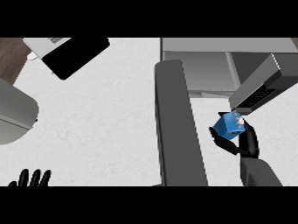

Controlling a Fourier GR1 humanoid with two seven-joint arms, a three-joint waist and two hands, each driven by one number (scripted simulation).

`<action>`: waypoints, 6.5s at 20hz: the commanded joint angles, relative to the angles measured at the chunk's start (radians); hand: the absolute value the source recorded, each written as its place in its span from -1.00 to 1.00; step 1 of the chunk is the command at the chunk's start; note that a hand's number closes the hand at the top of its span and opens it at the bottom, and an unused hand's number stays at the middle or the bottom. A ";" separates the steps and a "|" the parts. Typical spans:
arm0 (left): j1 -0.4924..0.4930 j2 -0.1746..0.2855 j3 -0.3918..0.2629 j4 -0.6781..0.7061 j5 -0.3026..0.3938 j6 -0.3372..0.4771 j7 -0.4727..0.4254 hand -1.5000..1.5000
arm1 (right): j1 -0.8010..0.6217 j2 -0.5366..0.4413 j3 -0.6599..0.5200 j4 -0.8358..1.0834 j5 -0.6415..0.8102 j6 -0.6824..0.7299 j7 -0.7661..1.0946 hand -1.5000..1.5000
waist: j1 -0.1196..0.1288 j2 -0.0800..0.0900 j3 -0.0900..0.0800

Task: Pick up the milk, place it into the microwave and close the microwave

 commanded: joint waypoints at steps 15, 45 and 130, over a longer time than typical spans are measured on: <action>0.009 0.023 0.006 0.038 0.022 -0.045 -0.056 -1.00 | -0.170 0.003 -0.103 0.213 -0.051 0.012 -0.196 1.00 | 0.023 0.009 0.003; 0.093 0.041 0.001 -0.021 0.042 -0.020 -0.060 -1.00 | 0.432 0.122 0.203 -0.840 -0.182 0.251 0.280 1.00 | -0.030 -0.009 -0.002; -0.088 0.129 0.094 0.146 0.104 -0.149 -0.063 -1.00 | -0.515 -0.163 0.161 0.474 0.179 -1.068 0.542 -1.00 | 0.186 0.094 -0.004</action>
